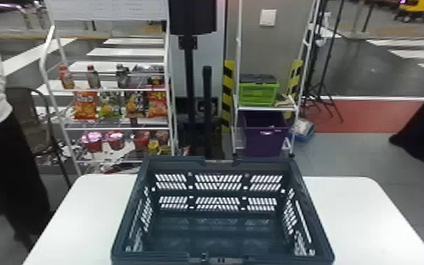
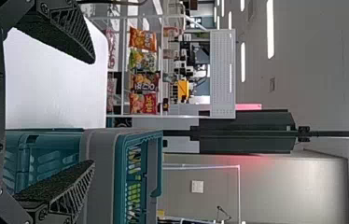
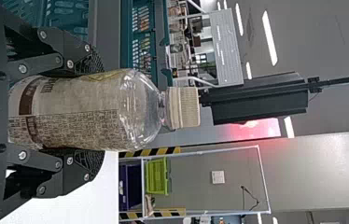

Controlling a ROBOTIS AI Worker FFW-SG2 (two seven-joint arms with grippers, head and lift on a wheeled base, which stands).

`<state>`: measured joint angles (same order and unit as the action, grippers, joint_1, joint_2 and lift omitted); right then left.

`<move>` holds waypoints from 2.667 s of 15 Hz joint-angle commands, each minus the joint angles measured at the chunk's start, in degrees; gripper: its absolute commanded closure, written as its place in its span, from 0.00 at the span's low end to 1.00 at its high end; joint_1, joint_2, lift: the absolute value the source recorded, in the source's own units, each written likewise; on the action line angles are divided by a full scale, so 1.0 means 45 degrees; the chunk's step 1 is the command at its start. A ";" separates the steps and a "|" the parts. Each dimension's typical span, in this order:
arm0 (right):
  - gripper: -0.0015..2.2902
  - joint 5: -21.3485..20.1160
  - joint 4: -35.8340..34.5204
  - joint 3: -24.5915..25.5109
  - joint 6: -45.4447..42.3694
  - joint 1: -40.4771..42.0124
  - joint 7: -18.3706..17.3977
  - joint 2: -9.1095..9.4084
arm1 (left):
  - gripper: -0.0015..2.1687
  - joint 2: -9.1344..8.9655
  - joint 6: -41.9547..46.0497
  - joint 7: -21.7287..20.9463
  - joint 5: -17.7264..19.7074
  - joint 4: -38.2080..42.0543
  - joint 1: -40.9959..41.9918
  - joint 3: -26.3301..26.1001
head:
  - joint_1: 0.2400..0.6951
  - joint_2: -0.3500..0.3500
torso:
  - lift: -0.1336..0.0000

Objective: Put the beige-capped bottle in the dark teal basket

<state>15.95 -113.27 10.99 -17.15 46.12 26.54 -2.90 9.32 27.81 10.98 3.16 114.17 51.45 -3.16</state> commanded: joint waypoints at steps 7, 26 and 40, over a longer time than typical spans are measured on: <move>0.95 -0.0087 0.0054 0.0018 0.0091 -0.0131 0.0000 0.0000 | 0.05 0.0000 -0.0195 0.0000 0.0020 0.0058 -0.0066 0.0000 | 0.57 0.50 | 1.00; 0.95 -0.1240 -0.3247 -0.0997 0.4154 -0.2494 0.0059 0.0656 | 0.06 0.0000 -0.0390 0.0176 -0.0195 -0.0059 -0.0164 -0.0371 | 0.57 0.50 | 1.00; 0.95 -0.1767 -0.2290 -0.5255 1.4232 -0.9291 -0.4023 0.0449 | 0.05 0.0117 -0.0156 0.0059 -0.0078 -0.0489 -0.0085 -0.0352 | 0.57 0.50 | 1.00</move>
<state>5.87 -125.01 -9.49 41.09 8.19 10.24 -0.13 9.85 27.02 11.27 2.76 112.27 51.25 -4.75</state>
